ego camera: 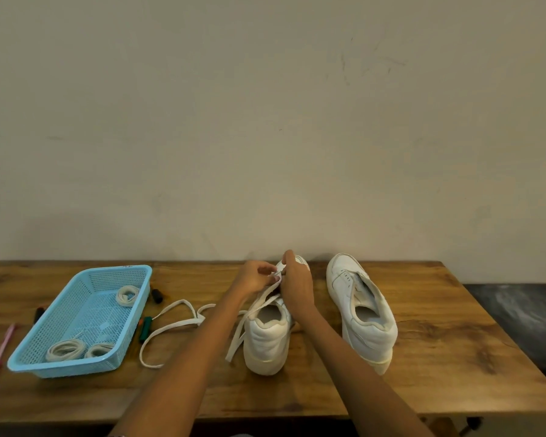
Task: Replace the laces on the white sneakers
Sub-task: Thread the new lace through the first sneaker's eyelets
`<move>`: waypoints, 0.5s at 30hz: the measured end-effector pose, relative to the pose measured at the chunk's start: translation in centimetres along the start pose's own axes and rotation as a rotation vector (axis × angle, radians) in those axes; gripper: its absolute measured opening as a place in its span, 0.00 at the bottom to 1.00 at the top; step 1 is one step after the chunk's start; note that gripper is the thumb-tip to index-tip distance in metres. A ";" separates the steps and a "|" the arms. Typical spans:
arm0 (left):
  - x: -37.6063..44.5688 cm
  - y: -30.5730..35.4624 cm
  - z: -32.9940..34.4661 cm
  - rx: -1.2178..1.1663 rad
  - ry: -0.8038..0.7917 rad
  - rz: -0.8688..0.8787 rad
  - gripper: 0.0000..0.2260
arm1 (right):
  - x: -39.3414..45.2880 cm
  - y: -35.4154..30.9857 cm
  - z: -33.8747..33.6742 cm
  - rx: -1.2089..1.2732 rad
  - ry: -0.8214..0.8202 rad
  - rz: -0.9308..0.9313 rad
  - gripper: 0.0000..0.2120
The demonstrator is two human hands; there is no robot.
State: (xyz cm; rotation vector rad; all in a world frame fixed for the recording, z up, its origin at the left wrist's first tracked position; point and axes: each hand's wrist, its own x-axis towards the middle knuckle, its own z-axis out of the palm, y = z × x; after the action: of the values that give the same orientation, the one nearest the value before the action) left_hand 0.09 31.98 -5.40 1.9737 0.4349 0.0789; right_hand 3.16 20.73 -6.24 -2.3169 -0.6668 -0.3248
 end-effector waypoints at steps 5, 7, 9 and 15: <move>0.6 0.0 0.4 -0.149 0.063 -0.052 0.03 | 0.5 0.7 0.1 0.070 -0.079 0.057 0.07; 1.0 0.2 0.7 -0.086 0.097 -0.043 0.03 | 0.7 1.2 -0.1 0.147 -0.121 0.094 0.10; 1.5 0.4 1.0 -0.005 0.118 -0.041 0.05 | 1.0 1.6 -0.5 0.204 -0.155 0.104 0.11; 2.1 1.5 0.7 -0.214 0.178 -0.186 0.11 | 2.0 0.3 -3.7 0.362 -0.165 0.030 0.07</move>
State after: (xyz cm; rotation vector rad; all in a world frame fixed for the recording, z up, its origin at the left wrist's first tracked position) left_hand 2.61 31.54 -4.61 1.7146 0.6957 0.1765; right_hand 4.84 18.72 -2.92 -2.0168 -0.7062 0.0050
